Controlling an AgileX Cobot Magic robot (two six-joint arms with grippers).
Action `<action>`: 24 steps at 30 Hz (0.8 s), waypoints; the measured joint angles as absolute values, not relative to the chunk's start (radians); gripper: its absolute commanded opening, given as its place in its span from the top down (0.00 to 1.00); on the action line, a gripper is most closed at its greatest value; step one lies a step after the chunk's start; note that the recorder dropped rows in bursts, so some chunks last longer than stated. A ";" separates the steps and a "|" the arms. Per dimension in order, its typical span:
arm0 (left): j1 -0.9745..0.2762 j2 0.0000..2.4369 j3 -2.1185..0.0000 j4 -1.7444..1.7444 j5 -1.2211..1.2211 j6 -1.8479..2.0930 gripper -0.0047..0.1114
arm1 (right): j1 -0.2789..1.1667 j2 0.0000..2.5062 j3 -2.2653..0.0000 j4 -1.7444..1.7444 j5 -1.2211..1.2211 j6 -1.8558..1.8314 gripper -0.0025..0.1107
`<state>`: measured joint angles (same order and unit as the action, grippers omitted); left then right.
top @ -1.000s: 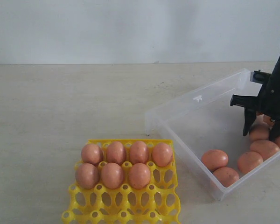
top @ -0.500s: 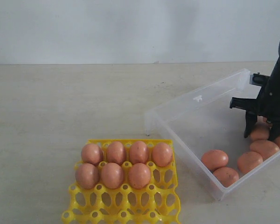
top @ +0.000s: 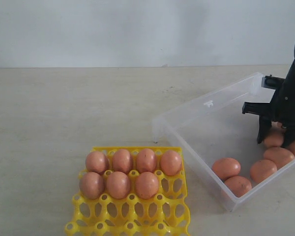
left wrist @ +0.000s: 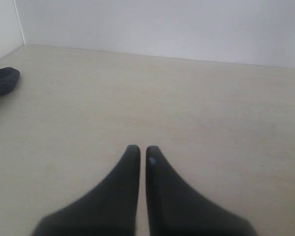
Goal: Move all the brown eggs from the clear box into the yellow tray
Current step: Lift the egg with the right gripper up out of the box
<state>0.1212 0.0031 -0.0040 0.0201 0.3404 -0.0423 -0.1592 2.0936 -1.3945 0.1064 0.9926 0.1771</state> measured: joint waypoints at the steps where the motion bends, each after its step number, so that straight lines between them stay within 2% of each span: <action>1: 0.121 0.003 -0.004 0.020 0.340 -0.042 0.92 | -0.159 2.088 -1.395 0.104 0.978 0.175 0.98; 16: 0.121 0.003 -0.004 0.020 0.340 -0.042 0.92 | -0.159 1.793 -1.395 0.100 0.763 0.082 0.98; 24: 0.121 0.003 -0.004 0.020 0.340 -0.042 0.92 | -0.157 1.588 -1.395 0.103 0.563 0.056 0.98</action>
<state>0.1212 0.0031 -0.0040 0.0201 0.3404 -0.0423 -0.1572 1.5880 -1.3945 0.1027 0.5629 0.0556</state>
